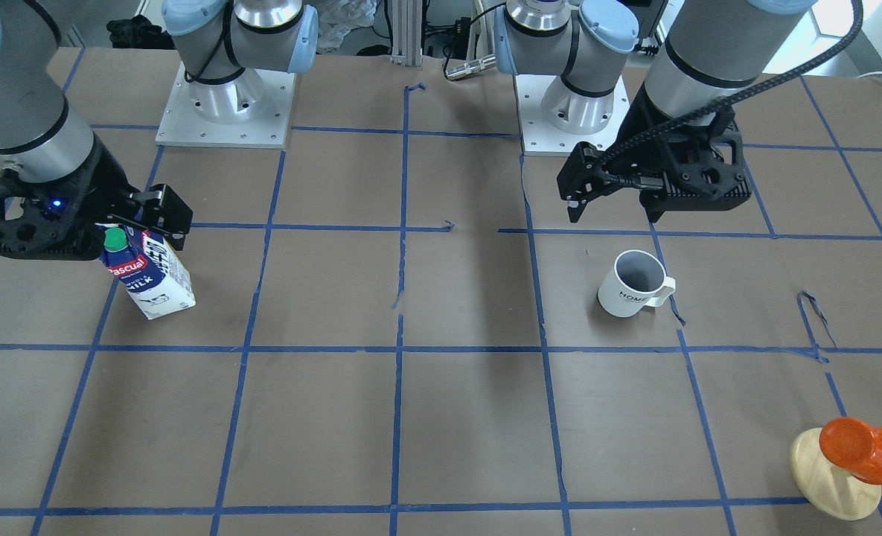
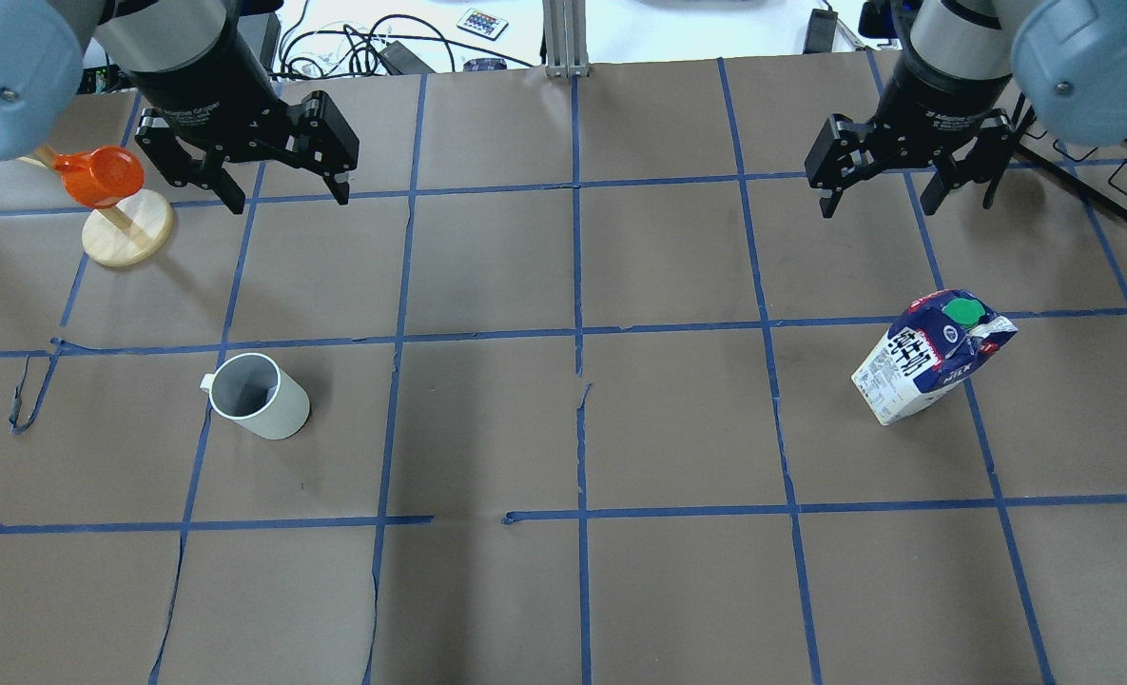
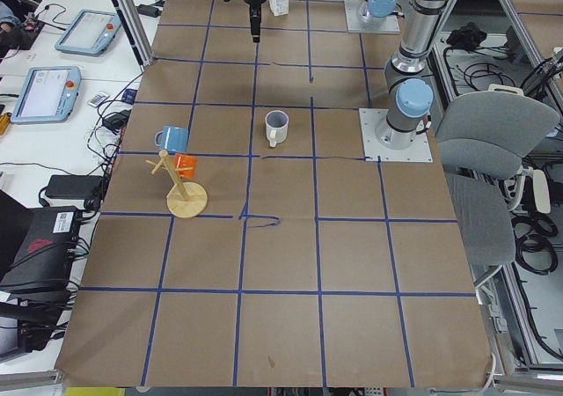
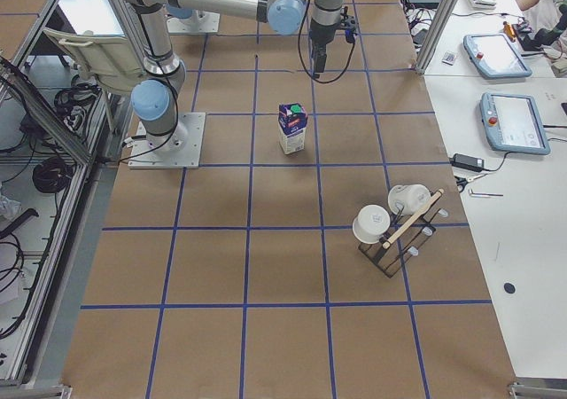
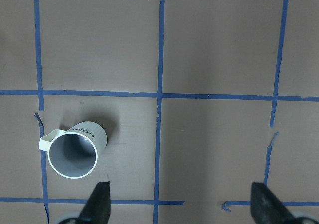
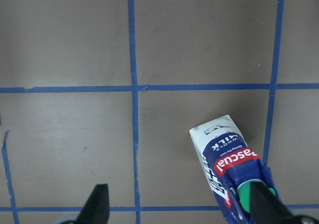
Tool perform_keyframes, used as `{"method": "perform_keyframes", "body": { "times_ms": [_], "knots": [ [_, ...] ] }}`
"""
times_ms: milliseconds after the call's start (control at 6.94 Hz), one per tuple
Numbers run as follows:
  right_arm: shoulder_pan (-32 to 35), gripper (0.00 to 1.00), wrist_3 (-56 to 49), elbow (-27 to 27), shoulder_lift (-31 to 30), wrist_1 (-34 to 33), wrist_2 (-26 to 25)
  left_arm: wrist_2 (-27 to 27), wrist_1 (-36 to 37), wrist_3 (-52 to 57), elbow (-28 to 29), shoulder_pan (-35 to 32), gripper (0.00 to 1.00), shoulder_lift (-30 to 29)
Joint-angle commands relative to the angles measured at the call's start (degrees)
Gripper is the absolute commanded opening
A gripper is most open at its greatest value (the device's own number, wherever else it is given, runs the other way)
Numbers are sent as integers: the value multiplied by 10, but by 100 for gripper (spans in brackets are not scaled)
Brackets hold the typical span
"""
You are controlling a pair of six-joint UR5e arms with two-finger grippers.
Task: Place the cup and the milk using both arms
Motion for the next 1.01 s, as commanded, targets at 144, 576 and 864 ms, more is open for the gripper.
{"method": "perform_keyframes", "body": {
  "times_ms": [144,576,864],
  "knots": [
    [-38,100,-38,2,-6,3,-42,0,-1,-25,-72,82,100,15],
    [-45,100,-67,4,-7,-1,-48,1,59,-172,-179,174,95,5],
    [-54,100,-75,3,-7,0,-49,54,134,-172,-246,203,93,-12]
  ]
}}
